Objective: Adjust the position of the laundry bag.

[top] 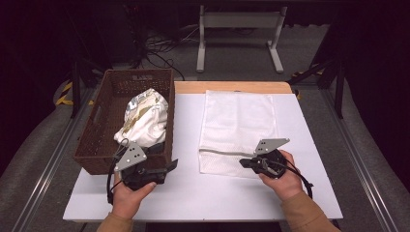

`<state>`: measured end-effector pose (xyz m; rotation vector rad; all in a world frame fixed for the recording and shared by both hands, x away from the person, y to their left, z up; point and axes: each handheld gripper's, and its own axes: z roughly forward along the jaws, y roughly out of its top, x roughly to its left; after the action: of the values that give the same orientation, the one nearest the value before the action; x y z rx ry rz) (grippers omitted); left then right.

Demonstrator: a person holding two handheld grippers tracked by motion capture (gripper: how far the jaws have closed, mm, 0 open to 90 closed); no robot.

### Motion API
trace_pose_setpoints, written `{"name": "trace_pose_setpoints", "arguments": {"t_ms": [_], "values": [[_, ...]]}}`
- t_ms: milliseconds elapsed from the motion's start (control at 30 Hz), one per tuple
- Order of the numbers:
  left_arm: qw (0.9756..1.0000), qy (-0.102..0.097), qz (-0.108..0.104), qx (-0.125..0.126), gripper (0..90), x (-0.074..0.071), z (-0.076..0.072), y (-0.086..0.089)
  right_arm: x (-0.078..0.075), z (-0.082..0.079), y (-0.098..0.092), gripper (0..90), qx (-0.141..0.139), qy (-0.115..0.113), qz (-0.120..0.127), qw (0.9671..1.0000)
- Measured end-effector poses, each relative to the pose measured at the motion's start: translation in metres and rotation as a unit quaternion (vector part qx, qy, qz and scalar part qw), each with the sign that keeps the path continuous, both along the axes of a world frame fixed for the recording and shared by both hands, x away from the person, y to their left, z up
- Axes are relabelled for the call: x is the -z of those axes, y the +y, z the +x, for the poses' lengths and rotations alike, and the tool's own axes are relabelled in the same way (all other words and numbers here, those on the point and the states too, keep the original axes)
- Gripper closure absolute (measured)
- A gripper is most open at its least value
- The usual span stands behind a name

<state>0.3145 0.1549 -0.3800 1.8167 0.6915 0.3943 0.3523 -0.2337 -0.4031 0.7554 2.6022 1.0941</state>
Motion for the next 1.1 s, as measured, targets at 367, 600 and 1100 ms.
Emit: {"name": "trace_pose_setpoints", "arguments": {"t_ms": [367,600,1100], "values": [[0.9994,-0.001,0.016,0.03,26.1,-0.002,0.006,-0.018,0.004,-0.012,-0.007,90.0,-0.012,0.024,-0.013,0.9996],[0.9988,0.004,0.029,0.04,25.9,-0.001,0.006,-0.023,0.016,-0.003,0.006,66.4,-0.018,0.034,-0.063,0.9973],[0.9979,0.012,0.044,0.046,25.5,0.003,0.005,-0.025,0.036,0.014,0.02,55.1,-0.013,0.042,-0.1,0.994]]}}
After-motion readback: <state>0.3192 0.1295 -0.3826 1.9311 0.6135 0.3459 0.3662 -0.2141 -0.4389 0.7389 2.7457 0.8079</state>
